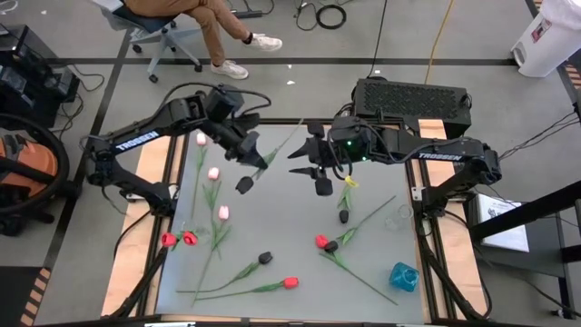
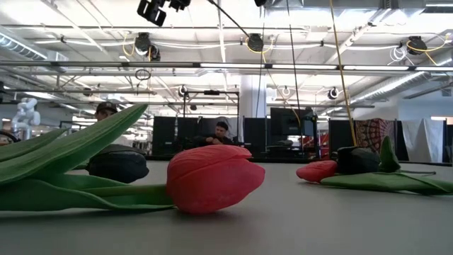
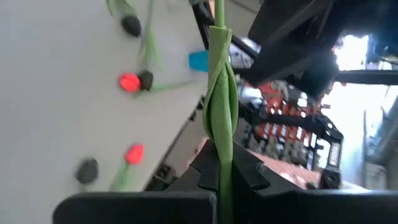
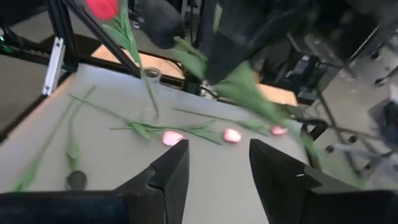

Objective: Sort flowers into vase by color
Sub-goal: Put the top left black tulip into the right transparent vase

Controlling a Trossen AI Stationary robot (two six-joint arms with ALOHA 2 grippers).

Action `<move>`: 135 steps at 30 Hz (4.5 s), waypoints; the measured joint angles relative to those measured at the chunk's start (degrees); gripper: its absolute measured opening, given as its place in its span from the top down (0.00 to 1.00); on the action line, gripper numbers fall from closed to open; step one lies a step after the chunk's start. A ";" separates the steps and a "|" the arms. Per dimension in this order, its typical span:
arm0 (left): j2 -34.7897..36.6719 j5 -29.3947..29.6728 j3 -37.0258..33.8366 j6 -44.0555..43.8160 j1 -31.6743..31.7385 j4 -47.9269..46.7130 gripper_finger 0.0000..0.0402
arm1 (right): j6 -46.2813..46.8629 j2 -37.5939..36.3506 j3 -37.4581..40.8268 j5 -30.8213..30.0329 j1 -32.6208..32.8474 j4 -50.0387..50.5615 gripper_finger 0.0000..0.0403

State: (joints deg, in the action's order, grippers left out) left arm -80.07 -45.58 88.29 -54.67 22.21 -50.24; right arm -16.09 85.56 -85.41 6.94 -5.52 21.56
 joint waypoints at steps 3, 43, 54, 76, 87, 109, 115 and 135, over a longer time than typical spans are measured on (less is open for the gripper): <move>-1.24 -3.35 0.02 -0.68 -0.96 0.17 0.97 | -2.41 -0.06 -0.52 -0.86 0.00 0.61 0.60; -10.74 -14.93 -0.04 -20.06 -1.56 23.33 0.97 | -7.59 -0.17 -4.11 -7.49 4.41 9.77 0.60; -10.74 -14.76 -0.04 -20.07 -2.38 24.17 0.97 | -9.08 -0.17 -4.11 -10.45 4.37 9.99 0.60; -10.72 -14.50 -0.04 -20.02 -2.38 24.27 0.97 | -10.40 -0.17 -4.11 -9.70 4.52 9.88 0.98; -10.74 -17.68 -0.04 -20.05 -2.38 25.96 0.87 | -16.10 -0.17 -4.11 -9.97 5.70 9.82 0.99; -10.73 -18.48 -0.04 -20.07 -0.19 28.81 0.62 | -16.09 -0.17 -4.11 -10.16 5.62 11.85 1.00; -10.72 -18.47 -0.04 -20.05 0.06 29.11 0.52 | -15.20 -0.11 -4.11 -9.46 5.75 12.39 1.00; -10.69 -16.32 -0.04 -13.40 12.03 29.43 0.48 | -9.19 -0.13 -4.09 -9.94 5.68 14.72 1.00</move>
State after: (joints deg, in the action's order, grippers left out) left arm -90.76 -61.90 88.25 -68.07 34.24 -20.81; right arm -25.28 85.43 -89.49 -3.00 0.16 36.29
